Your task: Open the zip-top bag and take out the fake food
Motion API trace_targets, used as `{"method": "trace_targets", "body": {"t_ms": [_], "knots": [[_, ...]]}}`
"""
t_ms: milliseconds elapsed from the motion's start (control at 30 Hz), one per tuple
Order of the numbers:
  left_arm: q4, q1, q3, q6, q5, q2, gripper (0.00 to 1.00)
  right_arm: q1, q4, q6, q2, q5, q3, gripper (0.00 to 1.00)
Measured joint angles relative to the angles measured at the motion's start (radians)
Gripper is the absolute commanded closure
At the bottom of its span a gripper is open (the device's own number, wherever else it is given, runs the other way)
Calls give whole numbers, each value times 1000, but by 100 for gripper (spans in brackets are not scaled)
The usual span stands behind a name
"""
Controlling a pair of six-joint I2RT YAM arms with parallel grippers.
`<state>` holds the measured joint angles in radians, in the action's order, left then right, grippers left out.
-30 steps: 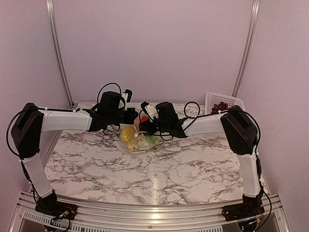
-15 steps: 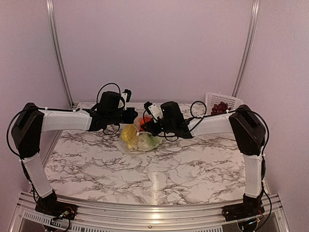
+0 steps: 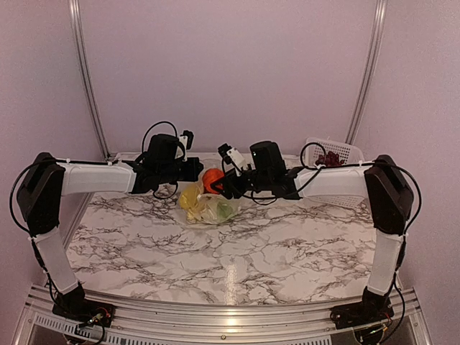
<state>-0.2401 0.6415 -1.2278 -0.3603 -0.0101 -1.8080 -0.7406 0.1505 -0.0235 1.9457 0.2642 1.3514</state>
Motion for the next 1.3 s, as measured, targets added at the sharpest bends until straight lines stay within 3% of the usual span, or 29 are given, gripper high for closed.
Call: {"method": "trace_targets", "body": {"t_ms": [333, 767, 1067, 1300], "knots": [[1, -6, -4, -1, -10, -6, 100, 44, -1, -35, -96, 218, -91, 73], [1, -10, -4, -10, -9, -11, 100, 182, 86, -101, -256, 336, -152, 73], [2, -11, -4, -14, -10, -11, 100, 415, 102, -131, -311, 275, -161, 72], [2, -12, -6, -15, -9, -11, 100, 667, 53, -132, -328, 79, -193, 69]]}}
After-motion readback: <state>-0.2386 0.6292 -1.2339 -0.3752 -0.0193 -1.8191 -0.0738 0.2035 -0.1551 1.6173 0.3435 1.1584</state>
